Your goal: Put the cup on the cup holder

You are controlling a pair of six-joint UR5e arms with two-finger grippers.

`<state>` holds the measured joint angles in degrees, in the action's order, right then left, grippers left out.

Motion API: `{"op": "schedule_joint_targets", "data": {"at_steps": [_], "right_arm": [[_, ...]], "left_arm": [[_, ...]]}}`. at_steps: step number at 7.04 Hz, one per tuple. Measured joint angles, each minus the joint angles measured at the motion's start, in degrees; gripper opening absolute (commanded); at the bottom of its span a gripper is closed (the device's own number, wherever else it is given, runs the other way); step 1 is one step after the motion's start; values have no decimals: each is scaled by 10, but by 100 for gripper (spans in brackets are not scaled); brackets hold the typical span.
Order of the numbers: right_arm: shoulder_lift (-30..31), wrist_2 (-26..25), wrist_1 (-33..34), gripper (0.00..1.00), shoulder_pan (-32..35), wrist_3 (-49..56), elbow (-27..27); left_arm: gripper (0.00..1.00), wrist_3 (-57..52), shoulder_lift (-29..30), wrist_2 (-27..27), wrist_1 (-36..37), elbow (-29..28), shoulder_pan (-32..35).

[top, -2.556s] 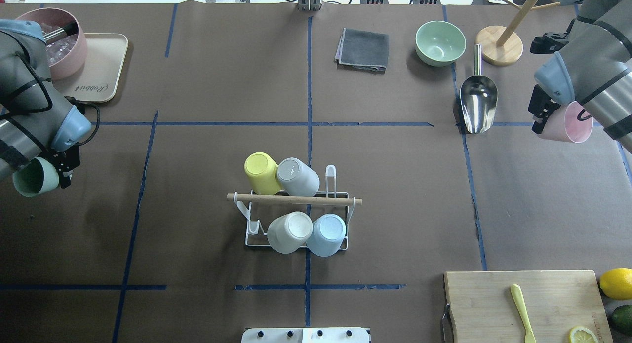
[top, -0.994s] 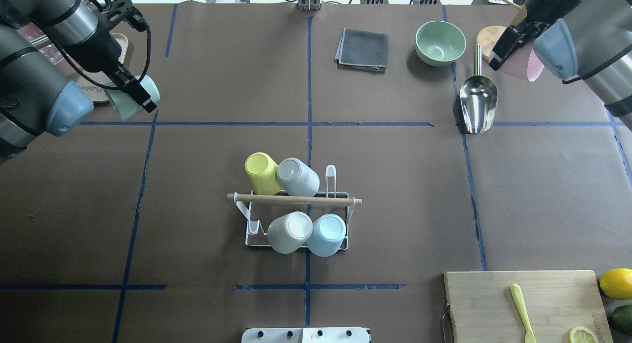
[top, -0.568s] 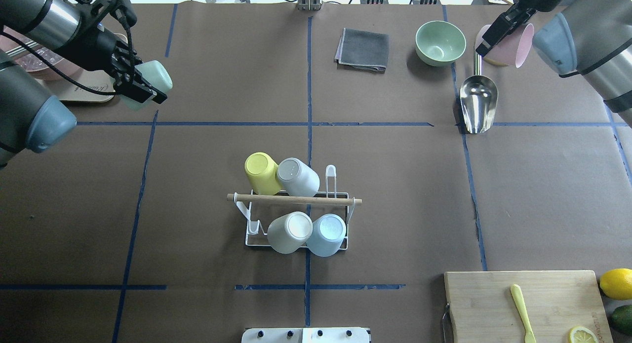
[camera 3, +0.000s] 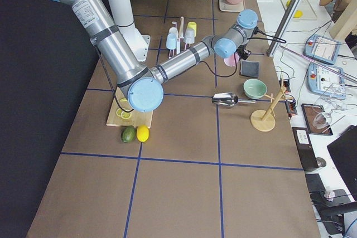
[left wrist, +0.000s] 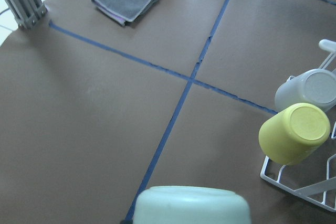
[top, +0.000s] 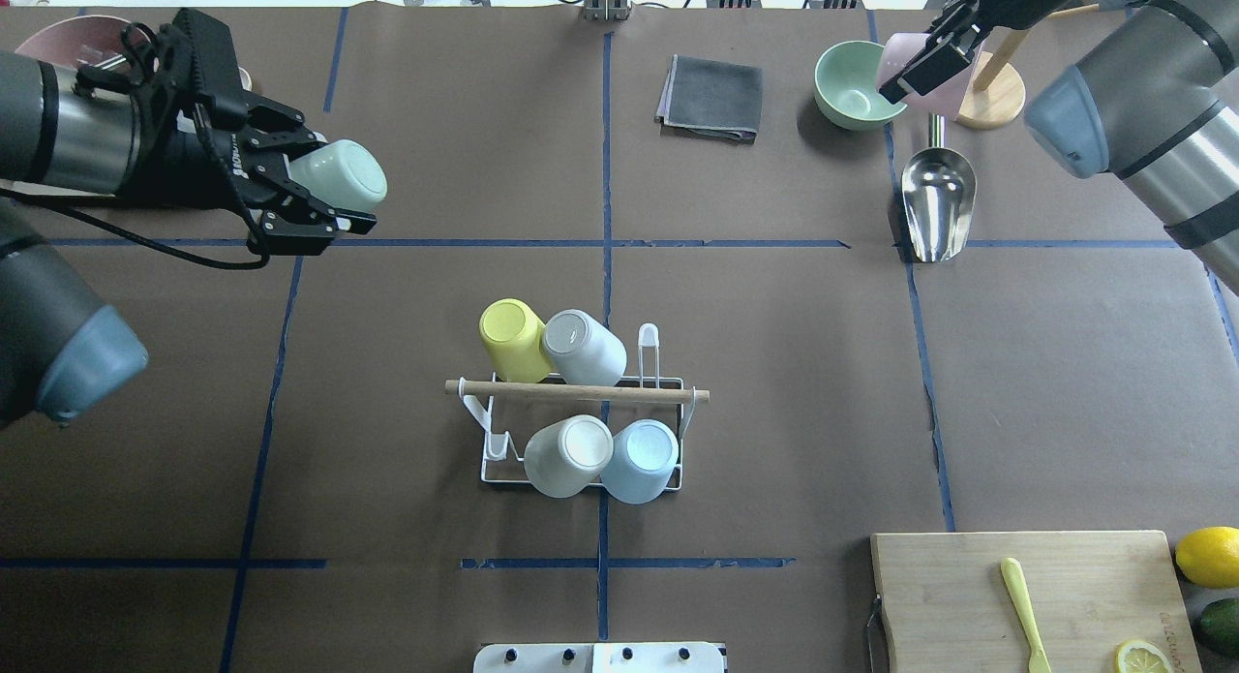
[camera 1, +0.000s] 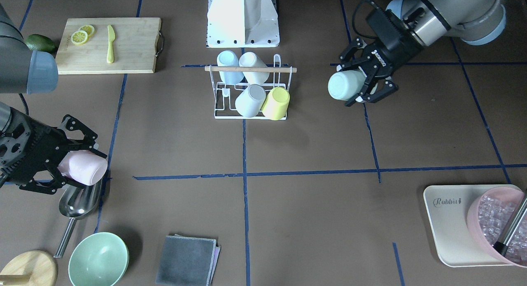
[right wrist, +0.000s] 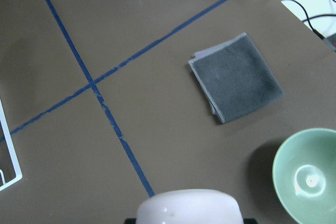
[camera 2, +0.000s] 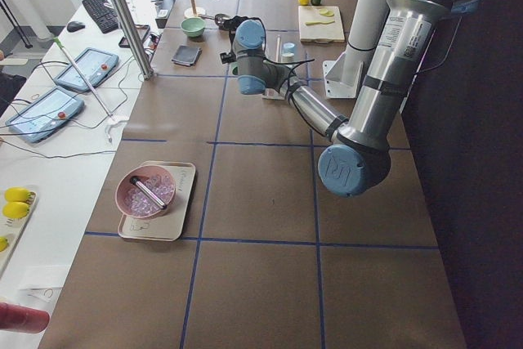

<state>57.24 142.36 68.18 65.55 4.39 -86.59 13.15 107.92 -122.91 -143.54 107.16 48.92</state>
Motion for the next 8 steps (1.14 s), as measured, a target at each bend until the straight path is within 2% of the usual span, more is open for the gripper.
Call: {"op": "schedule_joint_targets", "data": {"at_steps": [2,4,5,7,8], "right_arm": [[-6,-3,-103,0,-13,-32,0],[-11,-53,-257,0,-45,-151,0],[-14,-102,-332,0,-72,-211,0],[-19,-237,-471,0,-147,-328,1],[-21,-278,-519,0,-167,-375,2]], "left_arm": [[5,50,-1,125,-114,12,-97],[4,56,-9,232,-254,12,-192],[5,56,-20,275,-318,8,-238],[5,53,-38,357,-437,-26,-327],[5,52,-40,393,-493,-54,-367]]}}
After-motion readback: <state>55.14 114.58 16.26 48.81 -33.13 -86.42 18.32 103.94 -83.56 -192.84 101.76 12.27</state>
